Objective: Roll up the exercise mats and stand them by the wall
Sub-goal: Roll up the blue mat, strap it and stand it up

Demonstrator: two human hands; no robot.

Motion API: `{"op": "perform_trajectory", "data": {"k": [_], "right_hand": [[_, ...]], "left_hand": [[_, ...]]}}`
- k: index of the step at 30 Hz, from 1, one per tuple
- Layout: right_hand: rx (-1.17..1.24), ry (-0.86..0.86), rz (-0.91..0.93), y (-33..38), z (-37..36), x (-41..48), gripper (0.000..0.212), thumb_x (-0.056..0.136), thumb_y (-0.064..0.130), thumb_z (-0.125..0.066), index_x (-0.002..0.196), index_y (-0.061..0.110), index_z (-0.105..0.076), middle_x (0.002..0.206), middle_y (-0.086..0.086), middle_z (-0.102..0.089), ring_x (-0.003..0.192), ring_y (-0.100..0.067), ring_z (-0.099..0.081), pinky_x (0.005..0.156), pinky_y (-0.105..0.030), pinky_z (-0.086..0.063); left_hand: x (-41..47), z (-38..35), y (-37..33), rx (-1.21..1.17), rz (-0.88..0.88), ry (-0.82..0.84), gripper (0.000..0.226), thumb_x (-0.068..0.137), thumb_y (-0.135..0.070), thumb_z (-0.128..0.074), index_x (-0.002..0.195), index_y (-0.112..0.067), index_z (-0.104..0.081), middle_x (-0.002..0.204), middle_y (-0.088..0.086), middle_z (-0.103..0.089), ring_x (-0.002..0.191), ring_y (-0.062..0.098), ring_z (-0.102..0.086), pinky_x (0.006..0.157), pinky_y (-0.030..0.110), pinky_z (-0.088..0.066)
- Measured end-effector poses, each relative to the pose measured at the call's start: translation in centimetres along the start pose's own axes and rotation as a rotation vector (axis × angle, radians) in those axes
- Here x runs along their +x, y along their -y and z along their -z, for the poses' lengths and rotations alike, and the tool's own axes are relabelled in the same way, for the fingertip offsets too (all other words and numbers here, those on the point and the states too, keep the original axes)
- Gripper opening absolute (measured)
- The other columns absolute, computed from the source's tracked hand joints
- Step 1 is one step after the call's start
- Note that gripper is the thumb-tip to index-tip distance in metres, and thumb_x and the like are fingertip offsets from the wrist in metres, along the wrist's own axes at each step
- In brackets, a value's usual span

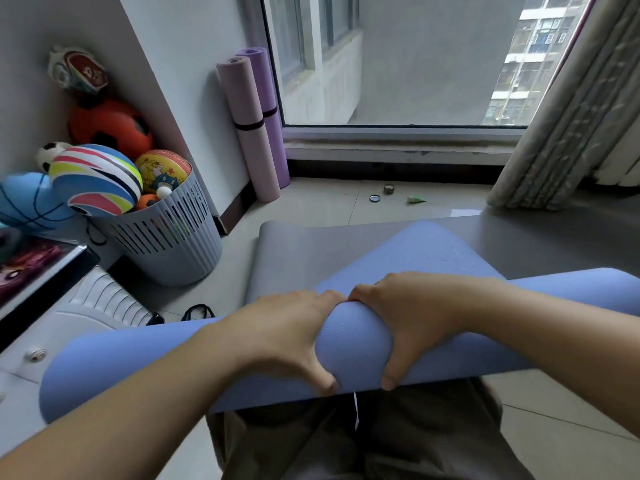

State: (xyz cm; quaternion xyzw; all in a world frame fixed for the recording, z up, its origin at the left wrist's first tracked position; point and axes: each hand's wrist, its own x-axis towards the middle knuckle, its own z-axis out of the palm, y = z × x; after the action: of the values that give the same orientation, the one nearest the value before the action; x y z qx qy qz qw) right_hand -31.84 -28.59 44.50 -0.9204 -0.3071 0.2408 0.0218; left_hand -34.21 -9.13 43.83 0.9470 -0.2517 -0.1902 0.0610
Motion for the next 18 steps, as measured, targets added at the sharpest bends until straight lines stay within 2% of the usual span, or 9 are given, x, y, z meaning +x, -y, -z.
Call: {"op": "perform_trajectory", "data": {"k": [3, 7, 9, 12, 15, 18], "right_hand": [[0.071, 0.117, 0.009, 0.4, 0.0, -0.1, 0.083, 0.055, 0.06, -0.083, 0.124, 0.034, -0.044, 0.11, 0.012, -0.058, 0.095, -0.009, -0.055, 0.084, -0.031, -0.05], [0.197, 0.202, -0.036, 0.2, -1.6, 0.5, 0.083, 0.057, 0.06, -0.083, 0.126, 0.038, -0.043, 0.116, 0.015, -0.058, 0.103, -0.01, -0.056, 0.091, -0.035, -0.049], [0.096, 0.113, -0.053, 0.1, -1.8, -0.3, 0.088, 0.058, 0.069, -0.075, 0.13, 0.033, -0.041, 0.118, 0.011, -0.057, 0.106, -0.014, -0.054, 0.093, -0.037, -0.046], [-0.253, -0.18, -0.034, 1.0, -2.7, -1.9, 0.093, 0.063, 0.077, -0.059, 0.133, 0.02, -0.036, 0.118, 0.003, -0.054, 0.108, -0.022, -0.049, 0.095, -0.041, -0.039], [-0.307, -0.19, -0.014, 2.2, -4.3, -2.0, 0.097, 0.066, 0.068, -0.065, 0.138, 0.015, -0.026, 0.123, -0.002, -0.046, 0.11, -0.026, -0.045, 0.096, -0.045, -0.037], [-0.24, -0.189, -0.048, 1.5, -4.6, -1.4, 0.095, 0.062, 0.064, -0.07, 0.134, 0.018, -0.028, 0.12, -0.001, -0.045, 0.106, -0.024, -0.045, 0.091, -0.041, -0.041]], "left_hand": [[-0.2, 0.5, 0.0, -0.068, 0.01, 0.165, 0.081, 0.062, -0.056, -0.077, 0.129, -0.051, -0.032, 0.118, -0.022, -0.056, 0.104, 0.004, -0.055, 0.086, 0.028, -0.049], [1.2, -0.1, 0.6, -0.124, 0.035, 0.344, 0.079, 0.061, -0.058, -0.079, 0.127, -0.05, -0.036, 0.116, -0.022, -0.058, 0.103, 0.004, -0.058, 0.091, 0.032, -0.05], [2.1, 0.2, 1.0, -0.161, 0.04, 0.406, 0.077, 0.063, -0.055, -0.08, 0.127, -0.048, -0.038, 0.117, -0.021, -0.059, 0.104, 0.004, -0.059, 0.092, 0.031, -0.05], [3.2, 0.8, 1.7, -0.194, 0.044, 0.477, 0.072, 0.066, -0.053, -0.08, 0.126, -0.044, -0.042, 0.117, -0.02, -0.06, 0.105, 0.004, -0.06, 0.095, 0.032, -0.049], [4.2, 1.2, 2.1, -0.24, 0.054, 0.54, 0.071, 0.068, -0.052, -0.079, 0.129, -0.042, -0.043, 0.12, -0.02, -0.06, 0.11, 0.005, -0.059, 0.099, 0.033, -0.047], [4.4, 1.4, 2.0, -0.291, 0.073, 0.545, 0.076, 0.073, -0.05, -0.077, 0.138, -0.042, -0.037, 0.129, -0.02, -0.055, 0.116, 0.005, -0.056, 0.104, 0.031, -0.043]]}}
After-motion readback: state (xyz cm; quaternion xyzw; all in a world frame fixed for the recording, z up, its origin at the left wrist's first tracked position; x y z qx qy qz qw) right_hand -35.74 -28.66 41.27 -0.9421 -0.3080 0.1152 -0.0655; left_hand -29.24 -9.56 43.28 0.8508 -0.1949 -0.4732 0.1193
